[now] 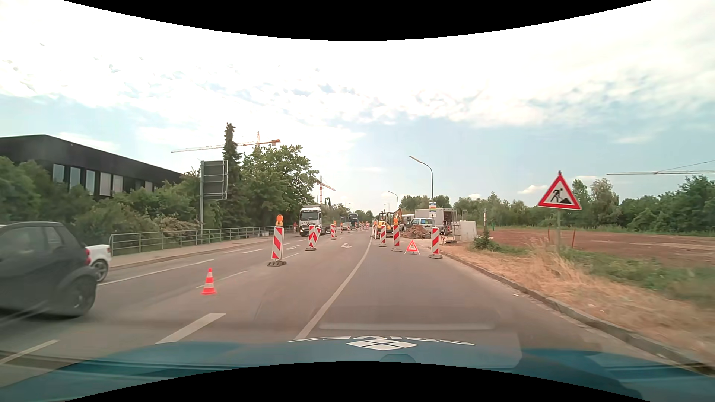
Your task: Follow the waypoints while adhering to traffic rules and regulations
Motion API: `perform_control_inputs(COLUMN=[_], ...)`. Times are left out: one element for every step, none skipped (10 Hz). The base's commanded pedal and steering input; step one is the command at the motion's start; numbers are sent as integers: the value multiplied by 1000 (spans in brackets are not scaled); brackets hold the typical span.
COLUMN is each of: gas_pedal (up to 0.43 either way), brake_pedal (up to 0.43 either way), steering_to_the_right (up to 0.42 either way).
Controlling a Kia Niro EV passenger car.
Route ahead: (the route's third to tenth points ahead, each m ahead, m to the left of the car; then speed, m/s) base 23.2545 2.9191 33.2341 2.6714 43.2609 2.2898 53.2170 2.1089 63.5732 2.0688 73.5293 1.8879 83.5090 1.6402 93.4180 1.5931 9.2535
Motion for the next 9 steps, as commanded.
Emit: perform_control_inputs(gas_pedal=[177, 177, 177, 177, 177, 177, 177, 177, 177], brake_pedal=[0, 0, 0, 0, 0, 0, 0, 0, 0], steering_to_the_right=[-48, -41, -35, -31, -30, -27, -20, -16, -8])
